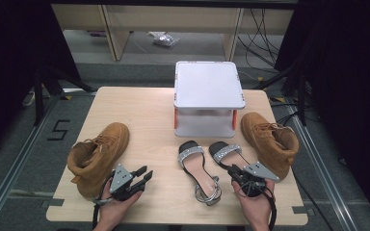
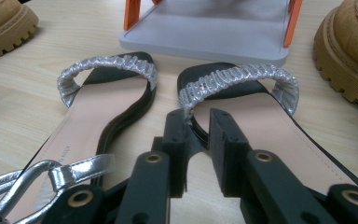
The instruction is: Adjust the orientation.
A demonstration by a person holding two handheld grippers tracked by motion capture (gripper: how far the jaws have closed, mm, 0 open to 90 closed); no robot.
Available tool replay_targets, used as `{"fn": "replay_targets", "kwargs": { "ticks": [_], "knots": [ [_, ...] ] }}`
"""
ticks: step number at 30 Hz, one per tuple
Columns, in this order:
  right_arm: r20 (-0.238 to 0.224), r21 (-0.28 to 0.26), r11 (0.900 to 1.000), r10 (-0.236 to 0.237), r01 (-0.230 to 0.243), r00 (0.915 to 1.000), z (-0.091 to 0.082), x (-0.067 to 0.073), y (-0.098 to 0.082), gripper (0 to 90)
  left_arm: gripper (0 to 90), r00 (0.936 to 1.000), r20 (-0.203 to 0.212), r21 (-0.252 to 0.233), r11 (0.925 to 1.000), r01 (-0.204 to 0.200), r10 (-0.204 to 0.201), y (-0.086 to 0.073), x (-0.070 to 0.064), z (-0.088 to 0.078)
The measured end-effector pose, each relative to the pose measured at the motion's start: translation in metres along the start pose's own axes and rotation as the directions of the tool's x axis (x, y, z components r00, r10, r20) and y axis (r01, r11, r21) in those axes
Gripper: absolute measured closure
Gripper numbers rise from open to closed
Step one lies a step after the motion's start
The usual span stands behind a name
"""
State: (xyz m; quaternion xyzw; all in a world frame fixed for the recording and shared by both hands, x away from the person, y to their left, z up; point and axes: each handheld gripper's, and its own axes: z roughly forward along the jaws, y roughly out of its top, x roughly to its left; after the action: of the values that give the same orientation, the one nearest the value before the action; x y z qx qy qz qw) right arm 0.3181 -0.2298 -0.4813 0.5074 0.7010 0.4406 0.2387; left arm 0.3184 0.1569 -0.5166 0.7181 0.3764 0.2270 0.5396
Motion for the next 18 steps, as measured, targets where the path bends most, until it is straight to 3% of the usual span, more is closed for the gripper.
{"fn": "replay_targets", "kwargs": {
  "ticks": [5,6,7,8,10,12,13,14,15,16,17,18],
  "knots": [
    [-0.004,0.057,0.998,0.004,-0.003,1.0,0.0,-0.002,0.002,86.1,79.9,0.9992,0.034,0.018,0.9996,-0.022,0.021,0.01,-0.007,0.003],
    [0.003,0.089,0.995,0.046,-0.046,0.9989,-0.002,0.001,0.002,87.9,82.1,0.9985,0.049,0.017,0.9996,-0.024,0.023,0.011,-0.009,0.005],
    [-0.002,0.081,0.997,-0.01,0.01,1.0,0.0,-0.003,0.003,89.5,84.0,0.9971,0.071,0.056,0.9979,-0.033,0.029,0.014,-0.014,0.007],
    [-0.027,0.08,0.997,0.001,0.001,0.9996,0.002,-0.003,0.003,90.0,85.6,0.9957,0.089,0.072,0.9968,-0.035,0.028,0.015,-0.017,0.01],
    [-0.029,0.117,0.993,-0.004,0.007,0.9996,0.002,-0.001,0.005,90.0,87.4,0.9938,0.106,0.093,0.9948,-0.043,0.033,0.016,-0.02,0.013],
    [-0.048,0.14,0.99,-0.004,0.011,0.9988,0.004,0.001,0.006,90.0,88.6,0.9859,0.158,0.139,0.9874,-0.076,0.054,0.02,-0.029,0.024],
    [-0.051,0.15,0.989,-0.008,0.015,0.9986,0.004,0.002,0.008,90.0,88.7,0.9859,0.158,0.139,0.9874,-0.076,0.054,0.02,-0.029,0.024],
    [-0.065,0.167,0.986,-0.004,0.015,0.9979,0.005,0.003,0.009,90.0,88.8,0.9783,0.198,0.179,0.9789,-0.098,0.062,0.023,-0.033,0.031],
    [-0.065,0.167,0.986,-0.004,0.015,0.9979,0.005,0.003,0.009,90.0,88.8,0.9783,0.198,0.179,0.9789,-0.098,0.062,0.023,-0.033,0.031],
    [-0.062,0.193,0.981,0.043,-0.03,0.9972,0.004,0.009,0.011,90.0,88.8,0.9728,0.223,0.223,0.9682,-0.114,0.063,0.027,-0.039,0.039],
    [-0.062,0.193,0.981,0.043,-0.03,0.9972,0.004,0.009,0.011,90.0,88.8,0.9728,0.223,0.223,0.9682,-0.114,0.063,0.027,-0.039,0.039],
    [-0.074,0.202,0.979,0.0,0.015,0.9973,0.005,0.007,0.012,90.0,88.9,0.9643,0.255,0.257,0.9566,-0.137,0.07,0.029,-0.042,0.047]
  ]
}}
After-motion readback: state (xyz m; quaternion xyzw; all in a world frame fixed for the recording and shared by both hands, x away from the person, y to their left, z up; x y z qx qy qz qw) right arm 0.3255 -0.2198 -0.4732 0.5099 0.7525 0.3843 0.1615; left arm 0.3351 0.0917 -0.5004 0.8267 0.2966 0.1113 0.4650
